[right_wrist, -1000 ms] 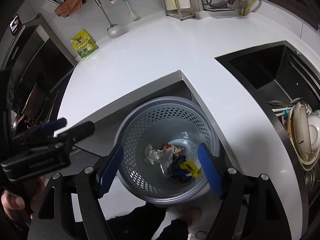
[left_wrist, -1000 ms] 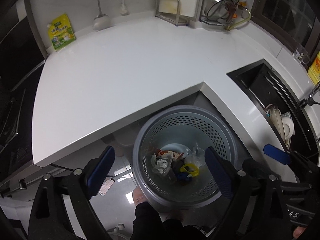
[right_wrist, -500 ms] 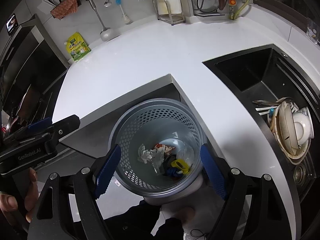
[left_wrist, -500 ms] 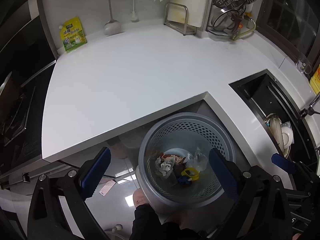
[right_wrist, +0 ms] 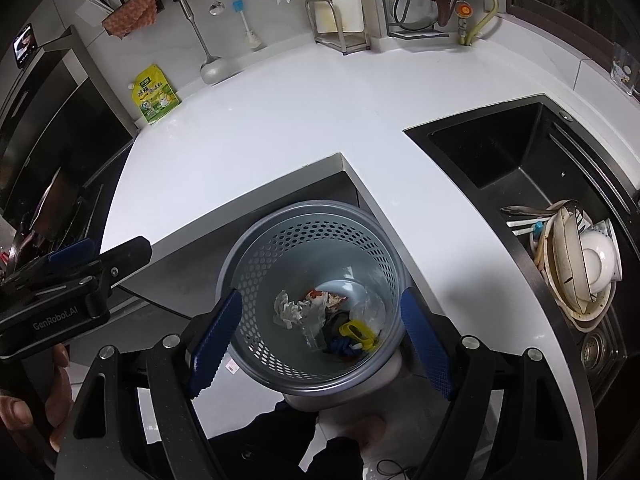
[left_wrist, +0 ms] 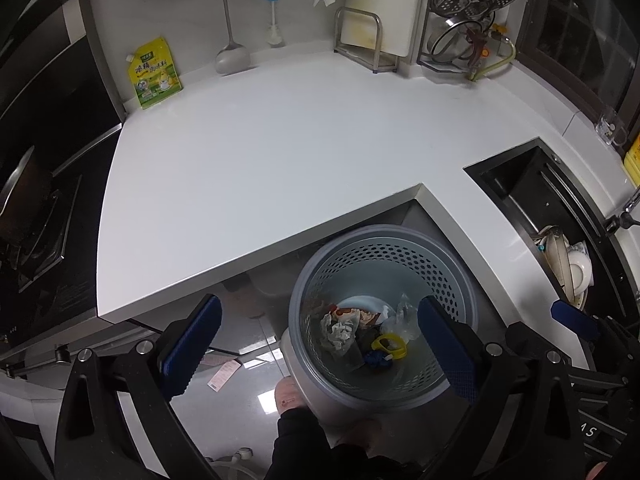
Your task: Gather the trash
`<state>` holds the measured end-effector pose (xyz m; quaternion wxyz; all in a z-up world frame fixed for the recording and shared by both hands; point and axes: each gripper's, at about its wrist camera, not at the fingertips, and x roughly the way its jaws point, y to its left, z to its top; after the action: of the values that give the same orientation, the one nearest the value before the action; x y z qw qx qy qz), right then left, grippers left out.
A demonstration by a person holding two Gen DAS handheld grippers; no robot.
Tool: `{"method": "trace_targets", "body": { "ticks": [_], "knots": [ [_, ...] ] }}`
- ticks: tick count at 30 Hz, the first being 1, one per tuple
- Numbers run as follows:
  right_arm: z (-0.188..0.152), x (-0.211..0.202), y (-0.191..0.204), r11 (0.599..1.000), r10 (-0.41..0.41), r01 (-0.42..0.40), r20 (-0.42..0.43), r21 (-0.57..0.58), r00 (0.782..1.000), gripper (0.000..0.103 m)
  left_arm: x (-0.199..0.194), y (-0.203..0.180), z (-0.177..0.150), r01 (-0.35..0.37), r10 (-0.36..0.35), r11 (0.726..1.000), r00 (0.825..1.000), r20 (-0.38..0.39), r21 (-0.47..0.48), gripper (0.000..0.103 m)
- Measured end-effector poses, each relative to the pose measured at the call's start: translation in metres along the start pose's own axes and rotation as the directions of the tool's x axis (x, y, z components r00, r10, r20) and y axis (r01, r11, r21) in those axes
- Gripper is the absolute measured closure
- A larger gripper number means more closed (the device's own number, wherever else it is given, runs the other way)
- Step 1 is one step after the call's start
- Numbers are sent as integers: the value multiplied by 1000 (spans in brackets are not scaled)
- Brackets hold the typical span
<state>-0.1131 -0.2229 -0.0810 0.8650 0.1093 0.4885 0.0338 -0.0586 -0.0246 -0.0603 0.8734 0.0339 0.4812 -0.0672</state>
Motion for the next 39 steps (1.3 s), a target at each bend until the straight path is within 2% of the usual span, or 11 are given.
{"method": "trace_targets", "body": {
  "ticks": [7,39],
  "knots": [
    [0,-1,-1,1000,-15,15,0,3,1000,25,4,-1,0,-30,30,999,999,-19,16,7],
    [0,1,-2,1000,-23,23,-4,6,1000,25,5,-4,2,-43,44,999,999,-18,33,7]
  ]
}}
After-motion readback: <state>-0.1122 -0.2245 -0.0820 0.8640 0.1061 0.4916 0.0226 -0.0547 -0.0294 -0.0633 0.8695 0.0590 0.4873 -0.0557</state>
